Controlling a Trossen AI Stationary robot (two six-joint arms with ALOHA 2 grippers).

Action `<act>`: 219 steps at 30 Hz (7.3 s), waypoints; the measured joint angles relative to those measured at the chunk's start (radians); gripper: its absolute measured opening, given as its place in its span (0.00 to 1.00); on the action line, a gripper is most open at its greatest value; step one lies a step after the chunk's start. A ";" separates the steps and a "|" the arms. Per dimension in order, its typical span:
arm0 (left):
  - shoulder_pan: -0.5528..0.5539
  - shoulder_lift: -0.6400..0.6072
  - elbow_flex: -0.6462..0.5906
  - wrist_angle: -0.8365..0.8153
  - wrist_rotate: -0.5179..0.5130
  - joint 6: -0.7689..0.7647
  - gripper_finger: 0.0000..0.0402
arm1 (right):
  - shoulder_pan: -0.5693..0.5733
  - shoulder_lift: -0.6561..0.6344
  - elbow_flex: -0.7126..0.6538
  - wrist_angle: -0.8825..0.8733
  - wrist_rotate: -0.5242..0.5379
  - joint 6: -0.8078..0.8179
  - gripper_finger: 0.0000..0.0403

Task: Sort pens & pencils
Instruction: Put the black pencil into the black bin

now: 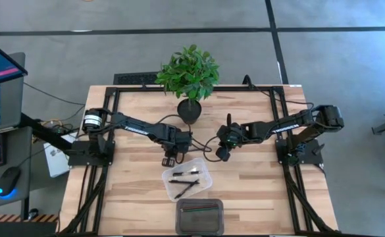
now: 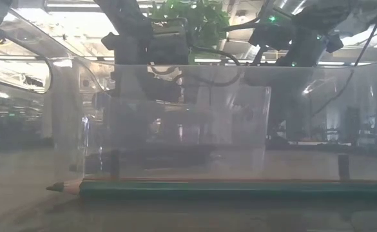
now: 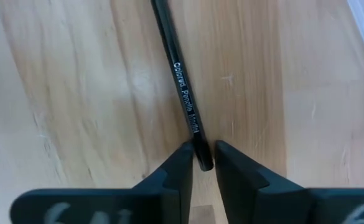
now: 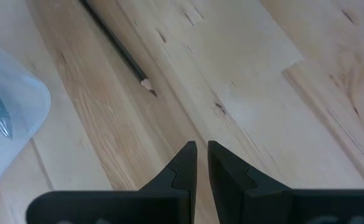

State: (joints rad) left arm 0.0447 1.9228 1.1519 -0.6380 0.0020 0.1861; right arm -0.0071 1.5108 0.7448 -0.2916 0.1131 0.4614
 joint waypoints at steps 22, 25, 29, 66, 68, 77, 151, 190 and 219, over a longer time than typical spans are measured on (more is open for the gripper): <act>0.009 -0.002 -0.016 -0.004 -0.008 -0.016 0.05 | 0.000 0.000 0.000 -0.015 0.000 0.000 0.15; 0.009 -0.003 -0.021 -0.004 -0.008 -0.028 0.05 | 0.000 0.000 0.000 -0.015 0.000 0.000 0.15; 0.004 -0.003 -0.021 -0.005 -0.012 -0.033 0.05 | 0.000 0.000 0.000 -0.015 0.000 0.000 0.15; 0.001 -0.028 -0.028 -0.033 -0.004 -0.017 0.00 | 0.000 0.000 0.000 -0.015 0.000 0.001 0.15; 0.000 -0.028 -0.028 -0.037 -0.007 -0.019 0.00 | 0.000 0.000 0.000 -0.015 0.000 0.001 0.15; 0.000 -0.034 -0.028 -0.104 -0.057 -0.035 0.00 | 0.000 0.000 0.000 -0.064 0.000 0.001 0.15; 0.025 -0.043 -0.087 -0.150 -0.004 0.025 0.10 | 0.000 0.000 0.000 -0.071 0.000 0.002 0.15; 0.021 -0.094 -0.076 -0.176 0.009 -0.049 0.00 | 0.000 0.000 0.000 -0.069 0.000 0.002 0.15; 0.020 -0.469 -0.076 -0.201 -0.128 -0.125 0.00 | -0.001 0.000 0.000 0.040 0.000 0.000 0.15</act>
State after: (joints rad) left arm 0.0647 1.4537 1.0758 -0.8388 -0.1265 0.0613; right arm -0.0082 1.5105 0.7444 -0.2514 0.1131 0.4618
